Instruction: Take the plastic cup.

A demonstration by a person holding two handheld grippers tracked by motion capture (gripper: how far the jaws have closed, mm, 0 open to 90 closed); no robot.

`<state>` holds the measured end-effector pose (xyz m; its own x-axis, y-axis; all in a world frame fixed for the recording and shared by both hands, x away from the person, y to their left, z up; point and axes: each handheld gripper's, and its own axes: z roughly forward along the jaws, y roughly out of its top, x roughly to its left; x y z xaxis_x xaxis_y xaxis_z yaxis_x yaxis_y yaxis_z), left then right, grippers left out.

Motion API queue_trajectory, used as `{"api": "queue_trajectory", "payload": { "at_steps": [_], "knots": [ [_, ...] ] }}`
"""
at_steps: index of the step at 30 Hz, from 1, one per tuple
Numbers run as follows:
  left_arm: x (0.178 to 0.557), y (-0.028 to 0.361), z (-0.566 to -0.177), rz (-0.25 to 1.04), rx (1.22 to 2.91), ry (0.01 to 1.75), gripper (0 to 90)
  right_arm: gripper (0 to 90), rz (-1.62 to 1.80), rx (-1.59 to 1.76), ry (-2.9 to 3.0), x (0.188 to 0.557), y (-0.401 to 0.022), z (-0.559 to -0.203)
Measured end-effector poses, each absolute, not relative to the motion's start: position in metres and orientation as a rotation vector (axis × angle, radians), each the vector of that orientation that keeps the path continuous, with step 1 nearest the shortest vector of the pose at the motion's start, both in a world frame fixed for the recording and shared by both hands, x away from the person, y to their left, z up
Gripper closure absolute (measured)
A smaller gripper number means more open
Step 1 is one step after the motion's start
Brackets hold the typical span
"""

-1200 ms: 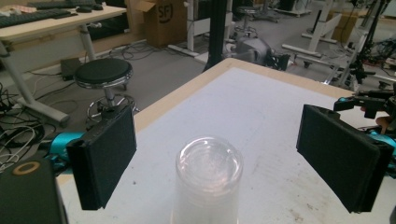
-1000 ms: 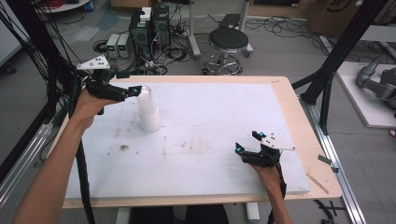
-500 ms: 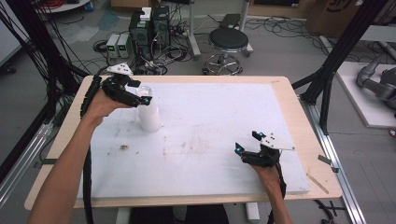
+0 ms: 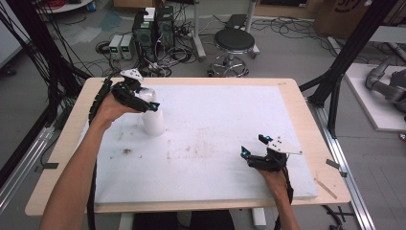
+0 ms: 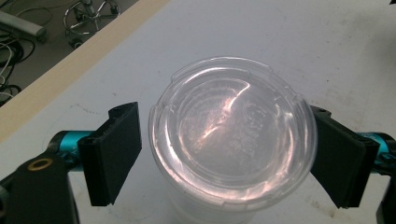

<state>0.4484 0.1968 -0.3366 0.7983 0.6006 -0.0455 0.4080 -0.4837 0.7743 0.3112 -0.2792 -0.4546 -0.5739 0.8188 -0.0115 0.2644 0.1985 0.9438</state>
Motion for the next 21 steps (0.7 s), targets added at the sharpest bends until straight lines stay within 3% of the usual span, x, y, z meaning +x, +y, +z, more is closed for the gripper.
{"api": "queue_trajectory", "payload": {
  "at_steps": [16,21],
  "knots": [
    [0.4482,0.1972,-0.3416,0.277,2.168,0.726,33.6,15.0,1.358,1.008,1.957,0.3120,-0.2781,-0.4547],
    [0.4474,0.1975,-0.3406,0.286,2.174,0.728,34.8,15.1,1.358,1.013,1.958,0.3118,-0.2781,-0.4546]
  ]
}}
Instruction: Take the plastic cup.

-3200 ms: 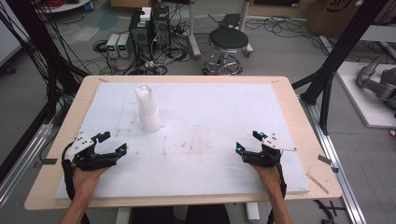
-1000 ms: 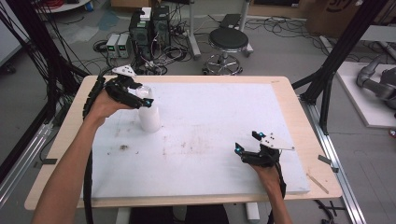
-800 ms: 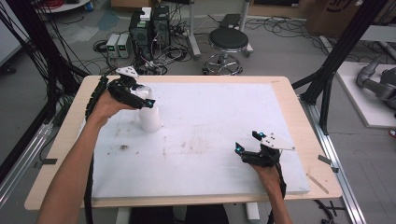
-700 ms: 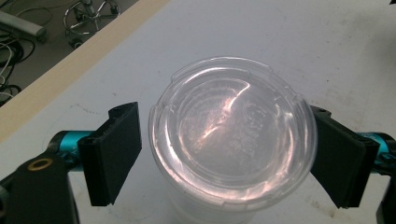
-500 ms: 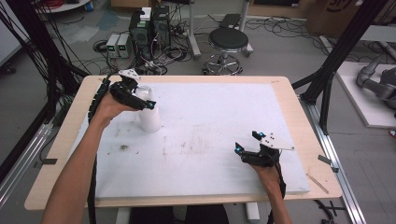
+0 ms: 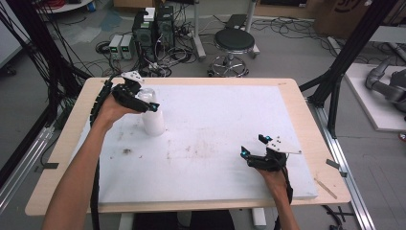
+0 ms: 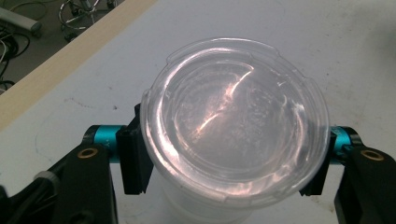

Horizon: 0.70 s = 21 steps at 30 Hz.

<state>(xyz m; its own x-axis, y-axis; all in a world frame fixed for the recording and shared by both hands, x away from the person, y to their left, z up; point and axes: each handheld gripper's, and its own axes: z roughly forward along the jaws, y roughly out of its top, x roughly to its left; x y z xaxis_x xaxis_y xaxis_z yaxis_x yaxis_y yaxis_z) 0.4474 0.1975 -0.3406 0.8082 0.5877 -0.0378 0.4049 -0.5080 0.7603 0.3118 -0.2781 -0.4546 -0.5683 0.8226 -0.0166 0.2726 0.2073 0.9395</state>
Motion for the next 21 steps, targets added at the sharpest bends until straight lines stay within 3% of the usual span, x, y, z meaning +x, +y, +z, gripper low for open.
{"api": "queue_trajectory", "payload": {
  "at_steps": [10,21],
  "knots": [
    [0.448,0.197,-0.331,0.305,2.178,0.715,34.9,15.1,1.343,1.014,1.968,0.312,-0.277,-0.455],
    [0.442,0.196,-0.269,0.384,2.141,0.685,35.4,15.1,1.340,1.011,1.966,0.312,-0.276,-0.455]
  ]
}}
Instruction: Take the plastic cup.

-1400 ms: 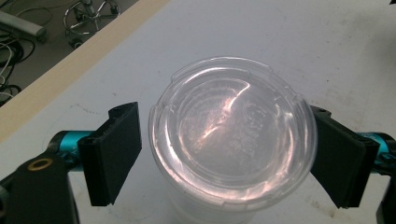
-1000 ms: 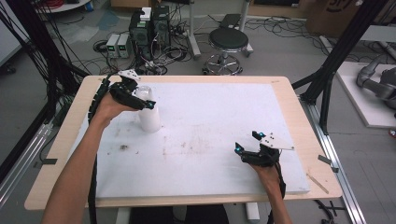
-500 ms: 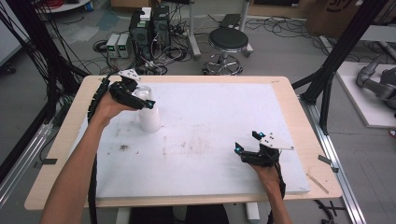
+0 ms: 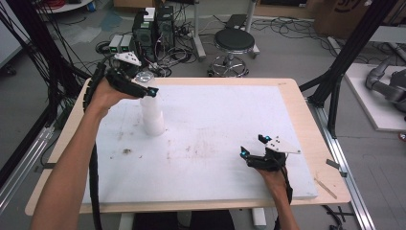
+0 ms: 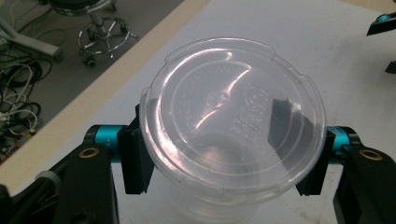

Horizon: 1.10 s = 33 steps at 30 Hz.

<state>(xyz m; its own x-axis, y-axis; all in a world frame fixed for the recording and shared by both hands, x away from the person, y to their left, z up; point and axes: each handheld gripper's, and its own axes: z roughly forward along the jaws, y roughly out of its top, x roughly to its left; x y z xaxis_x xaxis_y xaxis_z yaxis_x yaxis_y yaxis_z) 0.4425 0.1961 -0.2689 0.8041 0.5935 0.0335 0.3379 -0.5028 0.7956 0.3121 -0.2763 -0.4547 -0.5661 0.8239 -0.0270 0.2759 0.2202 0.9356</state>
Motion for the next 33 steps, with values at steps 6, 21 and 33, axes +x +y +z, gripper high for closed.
{"api": "queue_trajectory", "payload": {
  "at_steps": [6,21,33],
  "knots": [
    [0.439,0.199,-0.239,0.434,2.124,0.666,35.6,15.1,1.342,1.010,1.964,0.312,-0.276,-0.455],
    [0.427,0.217,-0.233,0.441,2.035,0.641,35.6,15.1,1.337,1.010,1.972,0.313,-0.276,-0.455],
    [0.392,0.207,-0.241,0.366,1.945,0.483,36.5,15.1,1.346,1.015,1.965,0.312,-0.277,-0.455]
  ]
}}
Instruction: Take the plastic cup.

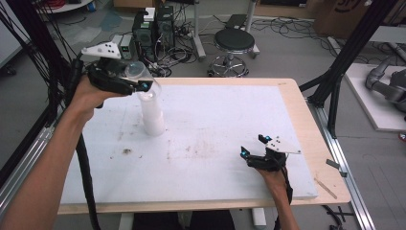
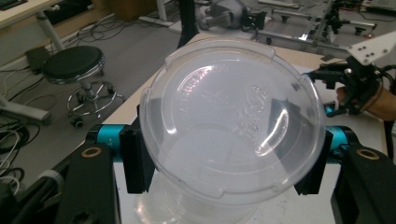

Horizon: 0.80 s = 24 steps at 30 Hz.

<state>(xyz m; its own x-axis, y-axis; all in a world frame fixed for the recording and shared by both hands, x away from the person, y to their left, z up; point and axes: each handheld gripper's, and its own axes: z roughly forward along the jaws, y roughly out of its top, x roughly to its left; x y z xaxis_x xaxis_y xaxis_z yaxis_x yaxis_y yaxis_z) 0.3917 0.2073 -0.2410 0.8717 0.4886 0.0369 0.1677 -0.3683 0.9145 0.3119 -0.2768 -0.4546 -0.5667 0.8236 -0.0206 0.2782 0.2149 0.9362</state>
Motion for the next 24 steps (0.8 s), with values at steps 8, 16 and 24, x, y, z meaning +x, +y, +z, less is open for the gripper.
{"api": "queue_trajectory", "payload": {
  "at_steps": [8,16,24],
  "knots": [
    [0.367,0.187,-0.266,0.284,1.867,0.342,37.6,15.1,1.334,1.024,1.974,0.313,-0.276,-0.455],
    [0.351,0.173,-0.298,0.213,1.790,0.278,37.6,15.0,1.343,1.023,1.965,0.313,-0.277,-0.455],
    [0.337,0.163,-0.330,0.179,1.755,0.250,37.6,15.1,1.335,1.017,1.965,0.313,-0.277,-0.455]
  ]
}}
